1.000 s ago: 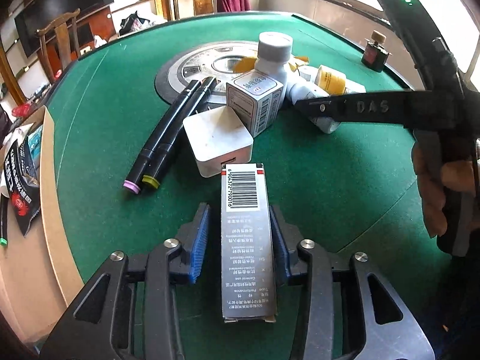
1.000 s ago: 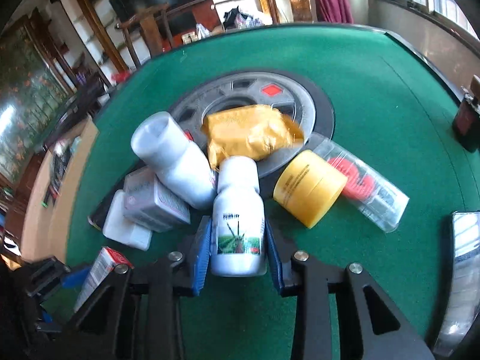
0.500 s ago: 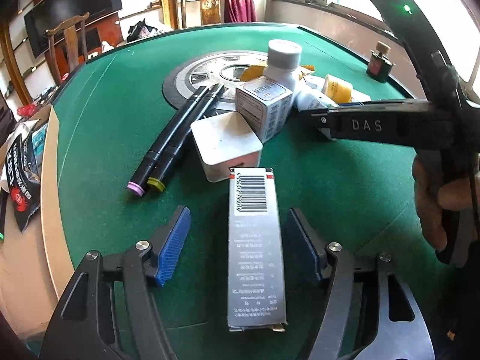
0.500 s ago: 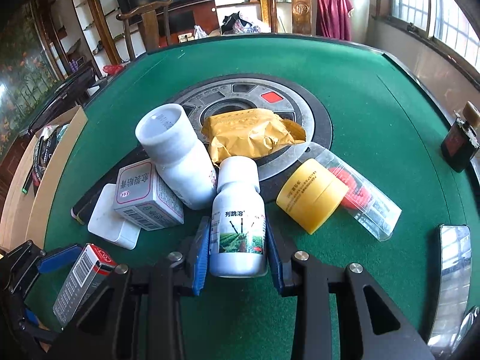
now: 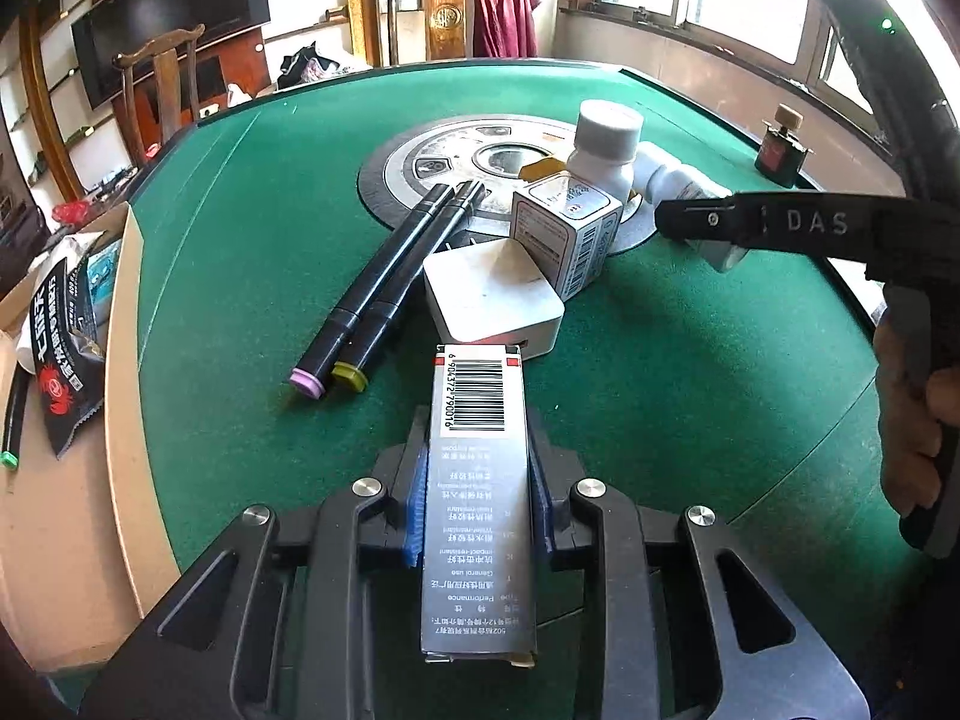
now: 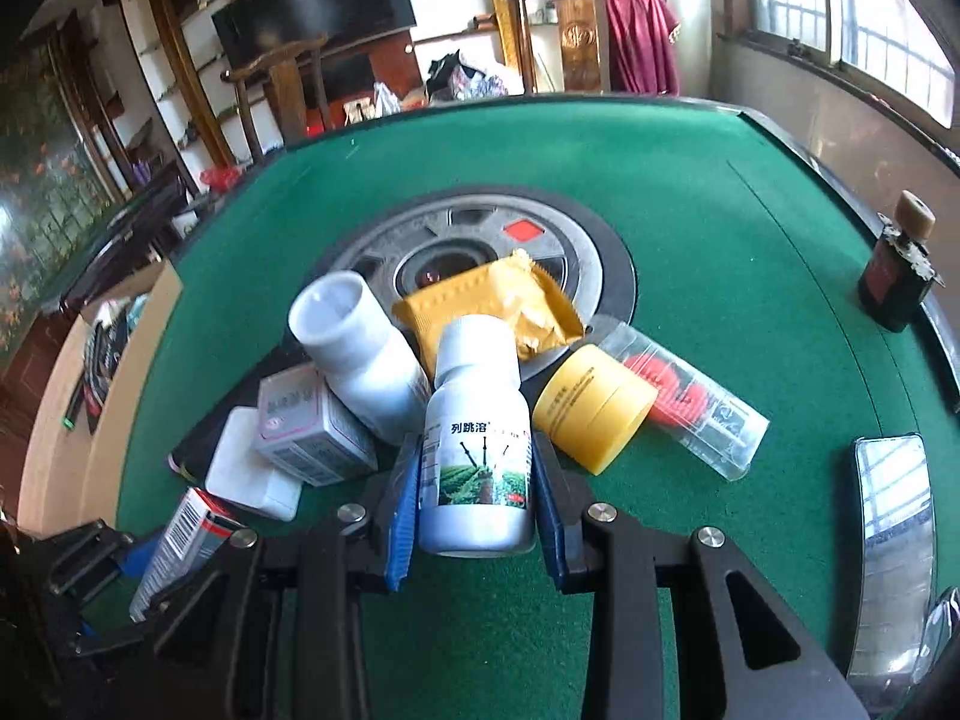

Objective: Organize objects
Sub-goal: 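Lift and carry the box with left gripper while right gripper carries the bottle to the tray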

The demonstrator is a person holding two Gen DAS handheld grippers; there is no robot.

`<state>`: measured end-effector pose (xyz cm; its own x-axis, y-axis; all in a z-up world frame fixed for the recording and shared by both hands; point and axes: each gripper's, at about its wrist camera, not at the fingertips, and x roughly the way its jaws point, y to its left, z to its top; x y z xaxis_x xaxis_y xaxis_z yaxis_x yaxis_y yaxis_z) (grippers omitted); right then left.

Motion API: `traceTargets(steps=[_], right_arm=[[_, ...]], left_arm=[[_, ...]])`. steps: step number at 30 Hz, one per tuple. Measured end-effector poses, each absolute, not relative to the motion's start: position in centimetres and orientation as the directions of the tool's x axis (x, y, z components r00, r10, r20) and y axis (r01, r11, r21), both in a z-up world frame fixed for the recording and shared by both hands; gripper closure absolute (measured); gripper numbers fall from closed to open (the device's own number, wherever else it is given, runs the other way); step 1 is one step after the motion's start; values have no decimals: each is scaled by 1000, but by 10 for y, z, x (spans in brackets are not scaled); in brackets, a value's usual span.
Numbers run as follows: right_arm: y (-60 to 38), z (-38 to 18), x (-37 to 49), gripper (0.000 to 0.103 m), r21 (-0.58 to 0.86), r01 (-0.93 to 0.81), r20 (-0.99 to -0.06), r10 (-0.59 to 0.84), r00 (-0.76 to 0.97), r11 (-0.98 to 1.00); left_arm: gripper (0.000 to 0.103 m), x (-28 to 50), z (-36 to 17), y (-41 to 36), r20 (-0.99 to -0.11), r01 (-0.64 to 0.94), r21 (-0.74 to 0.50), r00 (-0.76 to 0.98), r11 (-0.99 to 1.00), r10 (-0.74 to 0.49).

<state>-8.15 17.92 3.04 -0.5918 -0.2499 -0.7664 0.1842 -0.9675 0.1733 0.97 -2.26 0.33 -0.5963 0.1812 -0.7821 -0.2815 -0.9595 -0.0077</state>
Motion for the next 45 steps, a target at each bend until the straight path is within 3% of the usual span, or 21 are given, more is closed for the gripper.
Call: traceTargets(steps=[7,16,29,37,45], right_arm=[[182,36,-79,69,196,170,-741,-259,-619,-966],[185,61,-63,69,204,175,-625,-266,-734,-963],[175,71,-51,69,211,175,-568,-266,-778,-962],[172,79,-29,69,233,150,-518,-253,-817,-961],[125,90,-13,69,209,253,-504,-326,-800,-945]], left_arm=[[77,14,8,-24,-762,-258,30,-631,-966,146],[77,18,15,-24,-724,-224,74,-682,-972,102],[77,28,26,-29,-677,-184,94,-733,-978,72],[77,35,36,-35,-652,-188,57,-751,-981,106],[77,39,65,-80,-597,-152,-77,-785,-985,167]])
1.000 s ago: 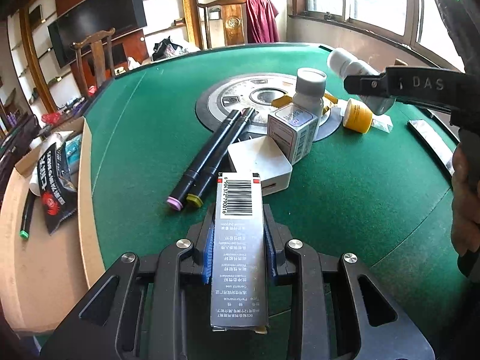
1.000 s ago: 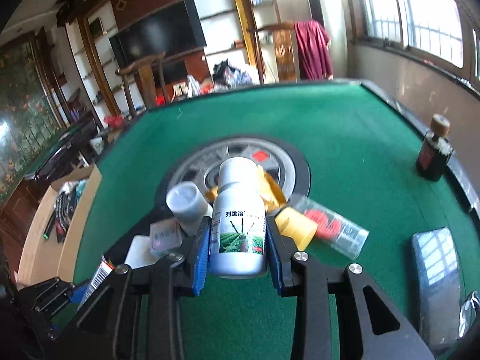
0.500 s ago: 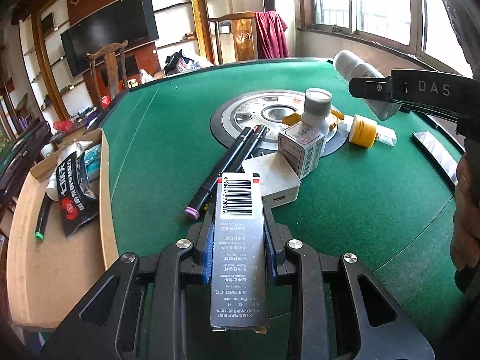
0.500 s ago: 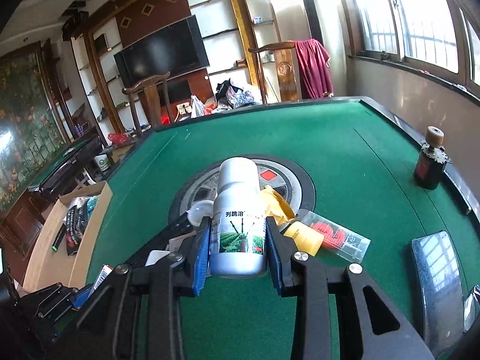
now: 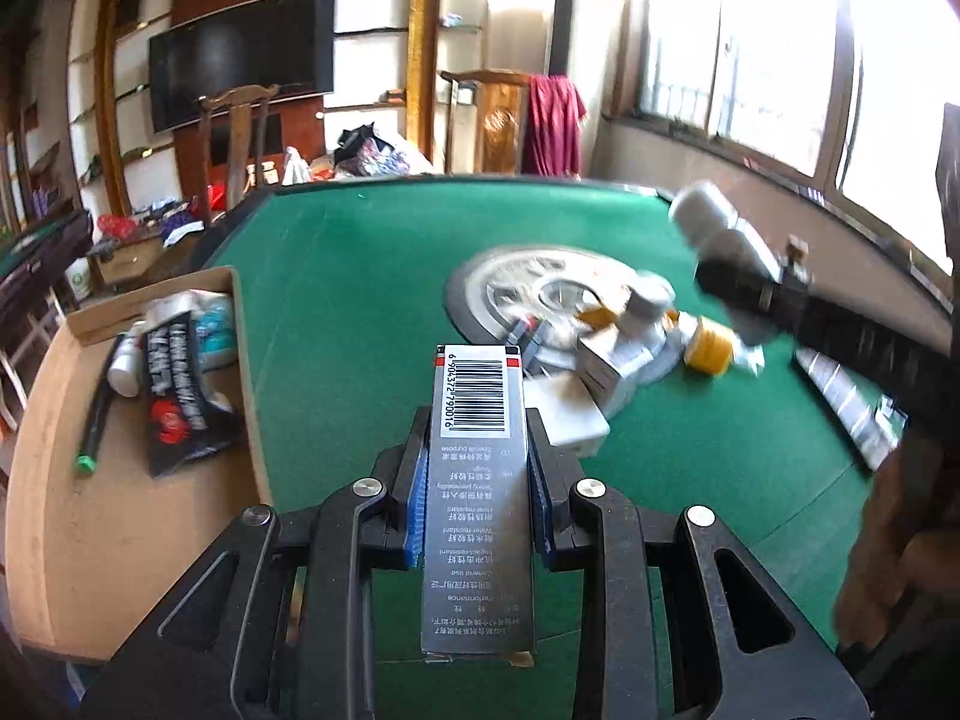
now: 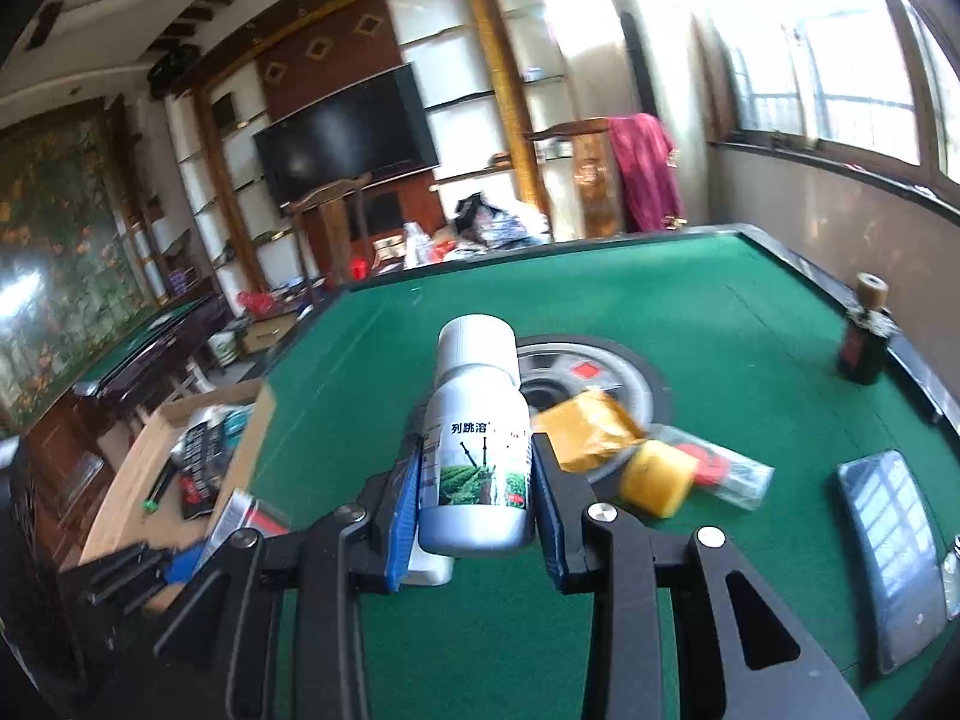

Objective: Organize objects
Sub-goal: 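Lift and carry the box with left gripper while right gripper carries the bottle to the tray, then lower the box and bottle into the tray and open both grippers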

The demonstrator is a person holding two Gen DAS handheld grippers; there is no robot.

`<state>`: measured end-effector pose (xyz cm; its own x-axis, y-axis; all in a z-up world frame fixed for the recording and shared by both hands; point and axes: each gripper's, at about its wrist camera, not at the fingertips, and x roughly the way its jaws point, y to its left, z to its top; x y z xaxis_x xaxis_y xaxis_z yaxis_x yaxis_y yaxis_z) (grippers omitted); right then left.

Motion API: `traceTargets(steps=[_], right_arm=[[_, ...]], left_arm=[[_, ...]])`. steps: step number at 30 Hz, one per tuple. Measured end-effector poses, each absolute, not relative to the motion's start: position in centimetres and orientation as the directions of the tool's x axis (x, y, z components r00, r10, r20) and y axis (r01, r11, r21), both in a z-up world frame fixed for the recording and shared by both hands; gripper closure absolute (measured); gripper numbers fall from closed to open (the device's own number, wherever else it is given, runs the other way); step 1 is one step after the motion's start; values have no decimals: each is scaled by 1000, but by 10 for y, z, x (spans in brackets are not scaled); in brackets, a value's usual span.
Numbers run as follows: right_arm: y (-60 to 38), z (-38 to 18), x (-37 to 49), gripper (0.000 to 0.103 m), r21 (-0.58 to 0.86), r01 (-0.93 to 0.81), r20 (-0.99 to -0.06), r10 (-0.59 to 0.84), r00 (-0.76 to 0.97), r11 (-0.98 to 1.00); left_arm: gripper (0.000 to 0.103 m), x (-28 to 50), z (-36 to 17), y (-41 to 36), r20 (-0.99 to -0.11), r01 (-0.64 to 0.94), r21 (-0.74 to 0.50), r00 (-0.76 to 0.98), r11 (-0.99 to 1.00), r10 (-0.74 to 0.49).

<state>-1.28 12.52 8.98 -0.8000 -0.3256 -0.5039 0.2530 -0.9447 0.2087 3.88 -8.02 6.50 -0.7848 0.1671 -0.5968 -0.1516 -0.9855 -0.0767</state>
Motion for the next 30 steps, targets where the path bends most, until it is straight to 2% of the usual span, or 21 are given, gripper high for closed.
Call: traceTargets(steps=[12,23,30], right_arm=[[4,91,-25,69,215,497,-612,-512,-602,-841],[-116,67,-41,69,277,621,-740,-575,-349,-733],[-167,47,-44,69,220,649,-795,-520,-313,-728]], left_arm=[[76,48,88,-211,-580,48,-212,-810,-976,86],[76,13,77,-323,-734,188,-237,-677,-953,49],[76,-30,63,-343,-799,207,-219,-599,-954,54]])
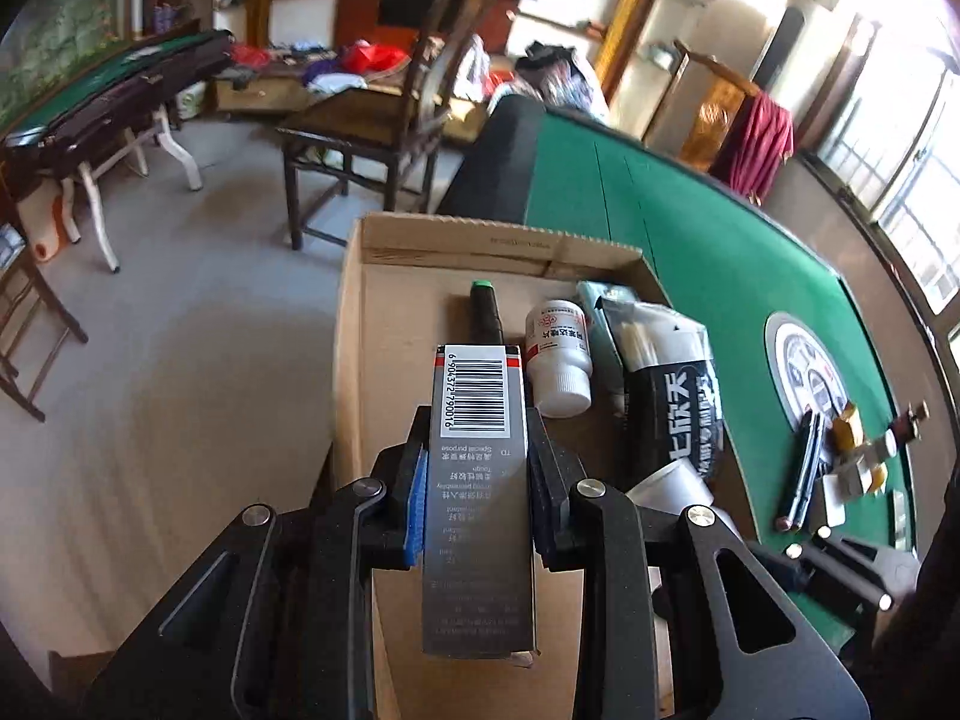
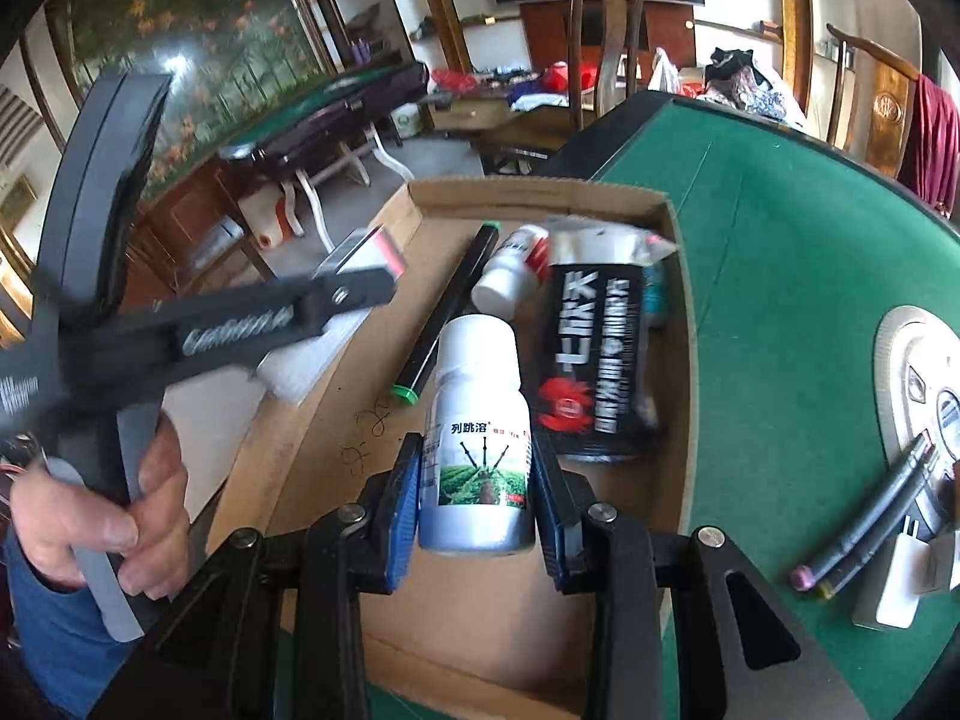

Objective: Organize objects
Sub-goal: 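Lower the box and bottle into the tray and open both grippers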

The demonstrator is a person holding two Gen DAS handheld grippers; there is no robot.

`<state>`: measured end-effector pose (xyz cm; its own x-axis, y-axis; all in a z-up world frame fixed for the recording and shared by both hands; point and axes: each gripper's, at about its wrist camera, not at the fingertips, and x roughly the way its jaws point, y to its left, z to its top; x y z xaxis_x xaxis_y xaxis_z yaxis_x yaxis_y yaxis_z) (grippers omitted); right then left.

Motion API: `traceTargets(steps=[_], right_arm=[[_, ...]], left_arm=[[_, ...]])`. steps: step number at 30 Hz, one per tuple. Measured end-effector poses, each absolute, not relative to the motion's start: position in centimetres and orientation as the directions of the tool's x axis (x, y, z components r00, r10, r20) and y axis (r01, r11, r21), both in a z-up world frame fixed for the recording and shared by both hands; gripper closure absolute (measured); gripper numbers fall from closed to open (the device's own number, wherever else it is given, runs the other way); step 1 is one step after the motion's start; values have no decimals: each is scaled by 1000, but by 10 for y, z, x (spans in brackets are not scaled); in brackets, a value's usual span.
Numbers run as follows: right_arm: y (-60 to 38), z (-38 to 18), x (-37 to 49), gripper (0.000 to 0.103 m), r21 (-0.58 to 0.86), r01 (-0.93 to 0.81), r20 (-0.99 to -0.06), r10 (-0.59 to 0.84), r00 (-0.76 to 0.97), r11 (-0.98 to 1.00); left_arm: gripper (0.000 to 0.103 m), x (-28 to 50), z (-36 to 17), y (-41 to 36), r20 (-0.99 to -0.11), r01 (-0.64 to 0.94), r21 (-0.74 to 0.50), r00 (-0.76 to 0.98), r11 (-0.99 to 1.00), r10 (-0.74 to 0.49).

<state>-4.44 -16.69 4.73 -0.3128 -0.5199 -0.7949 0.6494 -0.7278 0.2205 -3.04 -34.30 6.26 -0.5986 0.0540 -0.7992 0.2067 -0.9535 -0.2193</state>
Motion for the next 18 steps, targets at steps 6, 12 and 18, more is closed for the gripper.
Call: traceTargets(steps=[6,12,18], right_arm=[[-185,40,-52,69,188,636,-815,-480,-324,-749],[-190,33,-67,69,221,603,-835,-468,-290,-767],[-199,29,-73,69,222,591,-843,-457,-283,-776]], left_arm=[[76,-52,50,-348,-833,235,-207,-552,-950,45],[76,-63,41,-347,-851,228,-182,-524,-956,37],[76,-70,37,-356,-859,243,-193,-511,-951,44]])
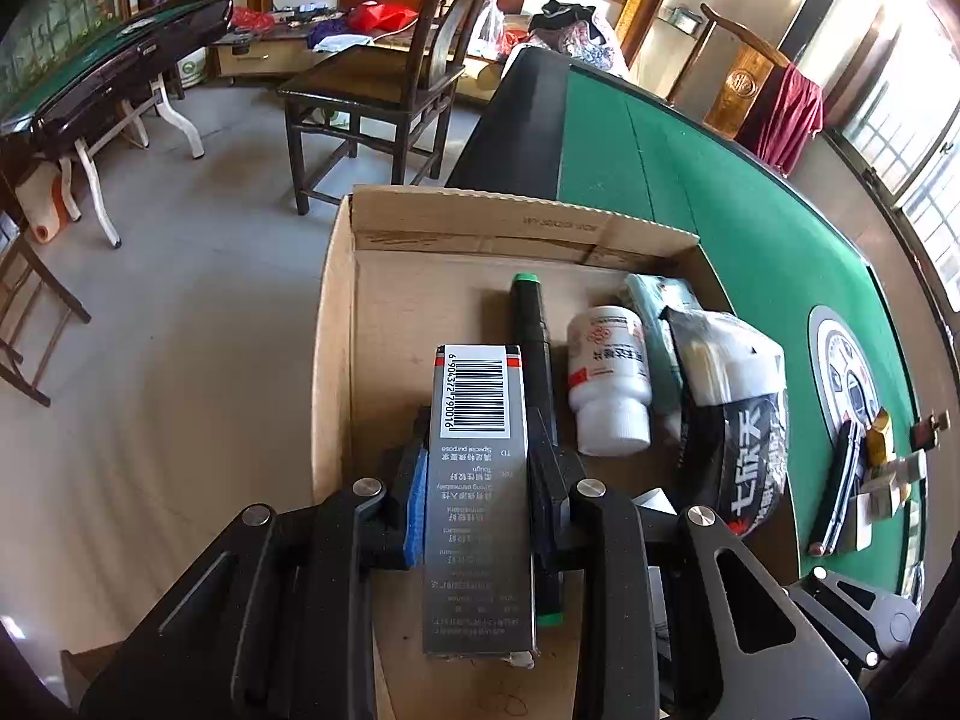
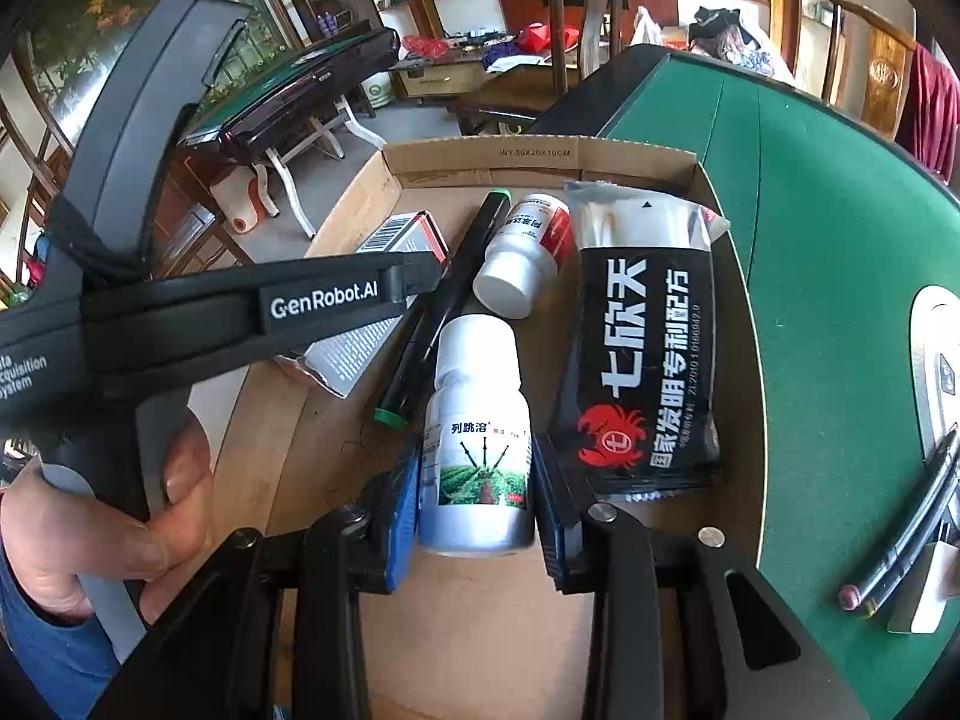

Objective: Organize objects
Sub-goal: 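Lower the box and bottle into the tray and open both grippers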

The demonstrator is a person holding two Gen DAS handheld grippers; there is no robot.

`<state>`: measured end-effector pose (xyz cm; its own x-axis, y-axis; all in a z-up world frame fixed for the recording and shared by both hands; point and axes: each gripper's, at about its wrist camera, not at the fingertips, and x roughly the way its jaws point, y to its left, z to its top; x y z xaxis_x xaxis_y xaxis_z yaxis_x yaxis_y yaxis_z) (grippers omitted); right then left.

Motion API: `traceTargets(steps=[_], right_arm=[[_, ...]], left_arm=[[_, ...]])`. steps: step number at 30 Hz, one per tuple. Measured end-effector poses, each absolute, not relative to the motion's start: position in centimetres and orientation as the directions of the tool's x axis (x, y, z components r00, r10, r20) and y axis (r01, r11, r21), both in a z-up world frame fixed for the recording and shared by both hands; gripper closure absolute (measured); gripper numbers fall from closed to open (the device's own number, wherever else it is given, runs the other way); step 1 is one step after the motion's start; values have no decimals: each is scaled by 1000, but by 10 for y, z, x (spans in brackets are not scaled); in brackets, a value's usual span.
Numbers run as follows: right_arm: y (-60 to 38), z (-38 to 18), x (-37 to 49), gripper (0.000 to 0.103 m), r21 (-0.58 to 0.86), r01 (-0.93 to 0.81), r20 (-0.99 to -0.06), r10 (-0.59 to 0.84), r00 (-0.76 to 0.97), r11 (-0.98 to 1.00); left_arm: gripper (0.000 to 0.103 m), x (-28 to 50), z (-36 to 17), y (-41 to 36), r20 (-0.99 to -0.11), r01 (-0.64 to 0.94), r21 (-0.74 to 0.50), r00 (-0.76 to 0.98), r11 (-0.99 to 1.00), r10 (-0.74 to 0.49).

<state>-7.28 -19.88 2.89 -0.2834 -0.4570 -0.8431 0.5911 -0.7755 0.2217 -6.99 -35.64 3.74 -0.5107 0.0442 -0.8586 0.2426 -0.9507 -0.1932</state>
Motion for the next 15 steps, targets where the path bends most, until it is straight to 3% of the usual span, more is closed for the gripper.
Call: traceTargets(steps=[15], right_arm=[[-216,19,-84,69,164,593,-852,-416,-318,-788]], left_arm=[[76,-76,36,-358,-861,236,-182,-507,-954,39]])
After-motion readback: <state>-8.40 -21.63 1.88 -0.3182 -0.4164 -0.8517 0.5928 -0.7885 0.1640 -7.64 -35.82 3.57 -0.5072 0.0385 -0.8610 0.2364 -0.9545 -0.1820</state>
